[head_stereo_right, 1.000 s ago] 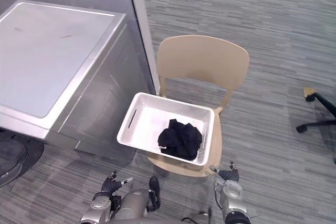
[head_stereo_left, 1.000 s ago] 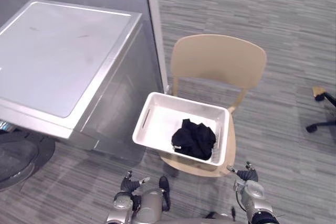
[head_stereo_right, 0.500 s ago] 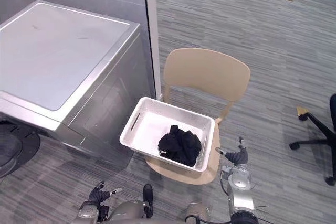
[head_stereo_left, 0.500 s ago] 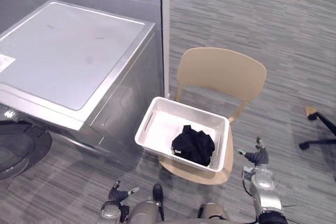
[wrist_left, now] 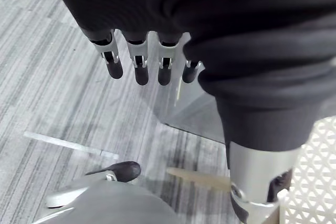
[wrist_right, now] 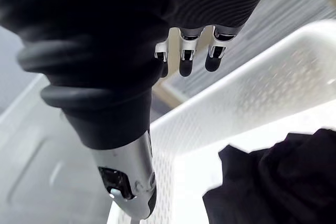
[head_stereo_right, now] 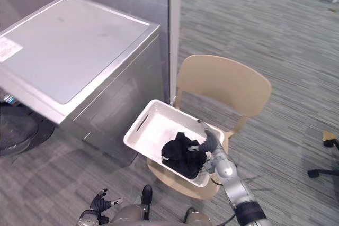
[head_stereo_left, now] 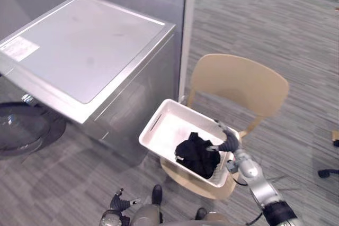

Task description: Pick up the laundry basket with both hands and put the clothes into the washing machine.

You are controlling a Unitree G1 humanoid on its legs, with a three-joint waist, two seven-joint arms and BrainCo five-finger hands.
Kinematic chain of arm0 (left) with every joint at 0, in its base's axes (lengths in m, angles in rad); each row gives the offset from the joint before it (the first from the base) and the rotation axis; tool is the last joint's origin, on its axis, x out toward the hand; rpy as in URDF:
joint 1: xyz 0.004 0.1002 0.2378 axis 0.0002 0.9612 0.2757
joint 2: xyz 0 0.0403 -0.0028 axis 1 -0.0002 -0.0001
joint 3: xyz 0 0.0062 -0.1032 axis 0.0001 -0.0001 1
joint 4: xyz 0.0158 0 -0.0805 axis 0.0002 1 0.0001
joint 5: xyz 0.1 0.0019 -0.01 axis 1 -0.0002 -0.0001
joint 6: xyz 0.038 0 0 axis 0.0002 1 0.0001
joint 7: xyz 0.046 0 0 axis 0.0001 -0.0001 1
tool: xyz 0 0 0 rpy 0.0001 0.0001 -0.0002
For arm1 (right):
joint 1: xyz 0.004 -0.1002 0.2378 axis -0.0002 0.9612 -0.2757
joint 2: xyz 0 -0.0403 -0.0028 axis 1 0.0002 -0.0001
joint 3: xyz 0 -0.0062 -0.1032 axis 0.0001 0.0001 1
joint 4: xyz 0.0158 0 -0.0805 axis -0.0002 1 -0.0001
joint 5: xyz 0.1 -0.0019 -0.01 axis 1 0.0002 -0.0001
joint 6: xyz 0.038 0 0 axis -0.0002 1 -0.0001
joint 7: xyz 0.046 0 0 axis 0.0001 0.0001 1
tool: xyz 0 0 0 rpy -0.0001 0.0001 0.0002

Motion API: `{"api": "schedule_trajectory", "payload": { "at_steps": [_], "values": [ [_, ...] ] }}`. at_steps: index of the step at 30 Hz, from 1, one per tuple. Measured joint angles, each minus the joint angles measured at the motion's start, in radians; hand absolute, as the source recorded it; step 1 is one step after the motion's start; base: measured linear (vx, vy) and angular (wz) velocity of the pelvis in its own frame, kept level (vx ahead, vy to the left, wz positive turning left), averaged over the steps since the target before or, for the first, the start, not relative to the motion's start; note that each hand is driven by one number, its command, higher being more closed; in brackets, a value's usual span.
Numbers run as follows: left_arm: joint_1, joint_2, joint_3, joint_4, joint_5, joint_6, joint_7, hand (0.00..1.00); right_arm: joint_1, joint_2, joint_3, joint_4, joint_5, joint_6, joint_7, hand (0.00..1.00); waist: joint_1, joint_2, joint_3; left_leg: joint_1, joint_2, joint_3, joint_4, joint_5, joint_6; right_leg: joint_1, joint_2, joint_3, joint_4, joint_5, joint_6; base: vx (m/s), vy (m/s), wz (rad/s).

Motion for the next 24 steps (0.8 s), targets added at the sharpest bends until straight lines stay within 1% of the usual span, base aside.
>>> {"api": "schedule_trajectory", "payload": {
  "at_steps": [1,2,3,4,5,6,7,8,9,10,11,12,13,14,15,17,18,19,21,24],
  "values": [
    [-0.023,-0.002,-0.01,0.0,0.002,-0.001,0.0,0.0,-0.062,-0.006,0.033,0.063,-0.023,-0.003,0.002,0.0,0.018,0.012,0.032,-0.02,-0.008,-0.028,0.002,0.018,0.003,-0.006,-0.005,-0.028,0.016,-0.009,-0.006,-0.1,-0.007,0.78],
    [-0.039,-0.005,-0.015,-0.002,0.001,-0.002,0.002,0.0,-0.127,-0.01,0.065,0.126,-0.05,-0.003,-0.001,0.0,0.03,0.019,0.059,-0.05,-0.016,-0.054,0.004,0.031,-0.003,-0.041,-0.016,-0.046,0.062,-0.037,-0.011,-0.14,0.0,0.8],
    [-0.05,-0.006,-0.016,-0.001,0.001,-0.001,0.002,0.0,-0.163,-0.012,0.08,0.157,-0.061,-0.004,-0.003,0.0,0.037,0.026,0.073,-0.067,-0.018,-0.063,0.006,0.038,0.0,-0.065,-0.02,-0.054,0.092,-0.045,-0.016,-0.18,0.004,0.55],
    [-0.064,-0.006,-0.016,-0.001,-0.001,-0.002,0.005,0.0,-0.242,-0.013,0.113,0.229,-0.094,-0.001,-0.01,0.0,0.058,0.028,0.102,-0.103,-0.021,-0.08,0.007,0.055,-0.007,-0.122,-0.037,-0.056,0.153,-0.069,-0.024,-0.16,0.005,0.4],
    [-0.076,-0.005,-0.016,-0.001,-0.003,-0.002,0.006,0.0,-0.297,-0.014,0.132,0.283,-0.115,0.0,-0.012,0.0,0.069,0.031,0.129,-0.121,-0.024,-0.091,0.007,0.065,-0.012,-0.151,-0.043,-0.063,0.193,-0.084,-0.029,-0.24,-0.011,0.44],
    [-0.096,-0.003,-0.017,-0.002,-0.009,-0.005,0.012,0.0,-0.363,-0.016,0.142,0.351,-0.123,0.009,-0.013,0.0,0.082,0.032,0.171,-0.134,-0.03,-0.106,0.003,0.077,-0.015,-0.18,-0.06,-0.072,0.241,-0.105,-0.034,-0.16,-0.016,0.39],
    [-0.102,-0.001,-0.017,-0.002,-0.013,-0.007,0.016,0.0,-0.39,-0.016,0.144,0.382,-0.129,0.013,-0.014,0.0,0.082,0.033,0.185,-0.146,-0.033,-0.113,0.0,0.082,-0.017,-0.197,-0.068,-0.08,0.265,-0.114,-0.038,-0.22,-0.035,0.39],
    [-0.111,0.0,-0.017,-0.002,-0.022,-0.009,0.024,0.0,-0.439,-0.019,0.144,0.434,-0.144,0.02,-0.021,0.0,0.085,0.034,0.201,-0.174,-0.036,-0.124,-0.006,0.098,-0.023,-0.241,-0.079,-0.083,0.309,-0.128,-0.04,-0.2,-0.049,0.28],
    [-0.119,-0.001,-0.018,-0.003,-0.039,-0.011,0.024,0.0,-0.481,-0.027,0.145,0.476,-0.15,0.03,-0.033,0.0,0.086,0.037,0.217,-0.197,-0.039,-0.131,-0.02,0.115,-0.031,-0.284,-0.089,-0.083,0.348,-0.139,-0.046,-0.23,-0.062,0.23],
    [-0.134,-0.001,-0.021,-0.003,-0.044,-0.011,0.024,0.0,-0.511,-0.041,0.145,0.507,-0.154,0.038,-0.044,0.0,0.086,0.043,0.242,-0.204,-0.041,-0.135,-0.034,0.128,-0.029,-0.307,-0.099,-0.083,0.377,-0.147,-0.047,-0.22,-0.069,0.17],
    [-0.156,-0.002,-0.027,-0.005,-0.054,-0.012,0.027,0.0,-0.552,-0.058,0.145,0.553,-0.158,0.051,-0.058,0.0,0.085,0.047,0.264,-0.226,-0.046,-0.135,-0.04,0.137,-0.035,-0.349,-0.114,-0.081,0.418,-0.161,-0.048,-0.15,-0.051,0.15],
    [-0.167,-0.003,-0.03,-0.005,-0.064,-0.014,0.029,0.0,-0.568,-0.066,0.145,0.572,-0.158,0.061,-0.063,0.0,0.085,0.047,0.267,-0.245,-0.048,-0.133,-0.041,0.14,-0.035,-0.375,-0.122,-0.081,0.438,-0.167,-0.051,-0.18,-0.072,0.14],
    [-0.187,-0.005,-0.038,-0.006,-0.088,-0.021,0.036,0.0,-0.592,-0.076,0.143,0.597,-0.161,0.078,-0.085,0.0,0.084,0.048,0.267,-0.278,-0.048,-0.129,-0.053,0.146,-0.035,-0.425,-0.131,-0.08,0.467,-0.173,-0.054,-0.13,-0.067,0.1],
    [-0.198,-0.01,-0.039,-0.006,-0.096,-0.022,0.043,0.0,-0.601,-0.08,0.143,0.599,-0.163,0.086,-0.097,0.0,0.082,0.048,0.267,-0.291,-0.048,-0.128,-0.061,0.147,-0.036,-0.445,-0.135,-0.08,0.477,-0.174,-0.057,-0.15,-0.118,0.1],
    [-0.224,-0.02,-0.038,-0.013,-0.119,-0.022,0.051,0.0,-0.627,-0.082,0.138,0.603,-0.18,0.099,-0.127,0.0,0.079,0.048,0.27,-0.318,-0.044,-0.111,-0.071,0.149,-0.038,-0.487,-0.141,-0.079,0.498,-0.177,-0.062,-0.1,-0.103,0.03],
    [-0.252,-0.029,-0.038,-0.025,-0.141,-0.025,0.067,0.0,-0.657,-0.081,0.132,0.596,-0.179,0.107,-0.168,0.0,0.078,0.049,0.271,-0.344,-0.038,-0.095,-0.069,0.179,-0.041,-0.524,-0.143,-0.069,0.522,-0.182,-0.068,-0.09,-0.118,-0.1],
    [-0.269,-0.047,-0.037,-0.04,-0.159,-0.03,0.072,0.0,-0.673,-0.082,0.129,0.592,-0.173,0.115,-0.186,0.0,0.075,0.049,0.271,-0.356,-0.037,-0.087,-0.069,0.18,-0.041,-0.542,-0.145,-0.065,0.53,-0.182,-0.069,-0.07,-0.125,-0.12],
    [-0.275,-0.056,-0.035,-0.045,-0.166,-0.033,0.073,0.0,-0.678,-0.081,0.125,0.592,-0.167,0.119,-0.193,1.0,0.075,0.049,0.271,-0.361,-0.036,-0.082,-0.069,0.181,-0.041,-0.549,-0.147,-0.064,0.533,-0.183,-0.069,-0.04,-0.117,-0.06],
    [-0.291,-0.106,-0.036,-0.063,-0.176,-0.041,0.073,0.0,-0.684,-0.077,0.101,0.585,-0.145,0.128,-0.212,1.0,0.072,0.049,0.271,-0.366,-0.039,-0.07,-0.068,0.193,-0.036,-0.557,-0.155,-0.063,0.544,-0.187,-0.067,-0.01,-0.097,0.01],
    [-0.291,-0.135,-0.038,-0.078,-0.176,-0.042,0.073,0.0,-0.688,-0.077,0.087,0.582,-0.135,0.129,-0.214,1.0,0.072,0.049,0.271,-0.366,-0.043,-0.063,-0.066,0.197,-0.037,-0.557,-0.16,-0.061,0.547,-0.189,-0.065,0.01,-0.073,0.01]
  ]
}}
